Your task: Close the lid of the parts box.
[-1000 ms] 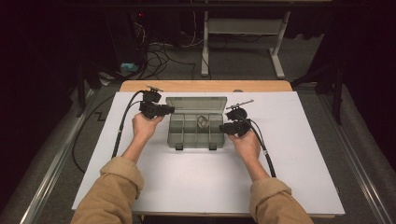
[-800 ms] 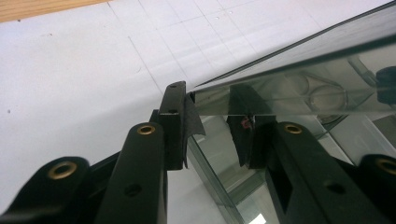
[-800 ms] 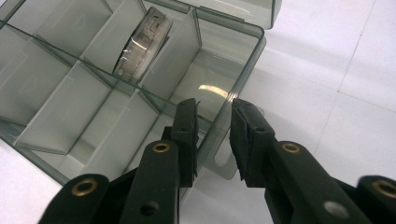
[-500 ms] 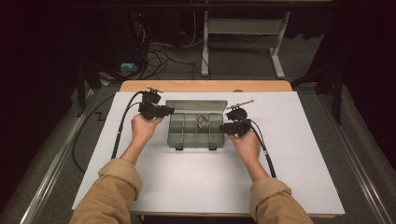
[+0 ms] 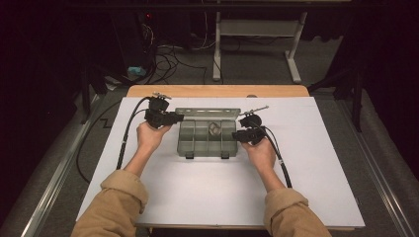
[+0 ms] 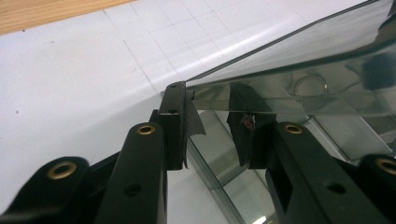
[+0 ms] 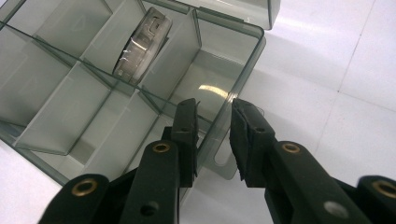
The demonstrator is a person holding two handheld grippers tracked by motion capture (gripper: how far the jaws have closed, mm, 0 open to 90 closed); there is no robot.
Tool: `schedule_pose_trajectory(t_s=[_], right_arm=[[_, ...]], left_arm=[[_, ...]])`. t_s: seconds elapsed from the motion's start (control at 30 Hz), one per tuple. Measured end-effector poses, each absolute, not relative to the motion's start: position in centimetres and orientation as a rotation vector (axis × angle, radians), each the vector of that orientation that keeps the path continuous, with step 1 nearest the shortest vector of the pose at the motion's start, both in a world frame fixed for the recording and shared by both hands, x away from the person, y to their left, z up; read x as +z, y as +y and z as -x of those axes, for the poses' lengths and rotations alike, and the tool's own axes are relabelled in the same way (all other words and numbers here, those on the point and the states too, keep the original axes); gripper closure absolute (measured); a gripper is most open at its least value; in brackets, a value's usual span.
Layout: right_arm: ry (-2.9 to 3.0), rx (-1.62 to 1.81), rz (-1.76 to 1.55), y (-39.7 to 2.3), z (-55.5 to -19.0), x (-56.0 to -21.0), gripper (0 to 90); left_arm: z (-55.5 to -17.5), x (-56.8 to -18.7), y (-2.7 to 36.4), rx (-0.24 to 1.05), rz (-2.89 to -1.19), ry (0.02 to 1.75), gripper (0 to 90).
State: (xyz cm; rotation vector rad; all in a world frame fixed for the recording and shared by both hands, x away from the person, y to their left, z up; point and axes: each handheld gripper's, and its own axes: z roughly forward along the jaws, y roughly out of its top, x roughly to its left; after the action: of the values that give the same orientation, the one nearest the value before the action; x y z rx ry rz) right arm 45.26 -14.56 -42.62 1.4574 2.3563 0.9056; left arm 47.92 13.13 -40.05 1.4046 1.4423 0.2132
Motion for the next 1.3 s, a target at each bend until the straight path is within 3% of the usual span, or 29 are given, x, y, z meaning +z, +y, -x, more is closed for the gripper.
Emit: schedule_pose_trajectory(t_s=[0.83, 1.17, 1.27, 1.3], right_arm=[[2.361, 0.932, -1.438, -14.8, -45.2, -42.7, 72.5], [2.372, 0.999, -1.439, -15.2, -45.1, -42.7, 68.4], [2.335, 1.057, -1.445, -15.8, -44.8, -42.6, 71.0], [2.318, 1.089, -1.464, -16.2, -44.8, -42.5, 75.4]], left_arm=[[-47.2, -41.6, 13.5, 0.195, -1.400, 1.449, 68.9], [-47.0, -41.7, 13.5, 0.209, -1.400, 1.443, 67.6], [-46.9, -41.8, 13.6, 0.211, -1.405, 1.441, 67.2], [-46.9, -41.8, 13.6, 0.211, -1.405, 1.441, 67.0]])
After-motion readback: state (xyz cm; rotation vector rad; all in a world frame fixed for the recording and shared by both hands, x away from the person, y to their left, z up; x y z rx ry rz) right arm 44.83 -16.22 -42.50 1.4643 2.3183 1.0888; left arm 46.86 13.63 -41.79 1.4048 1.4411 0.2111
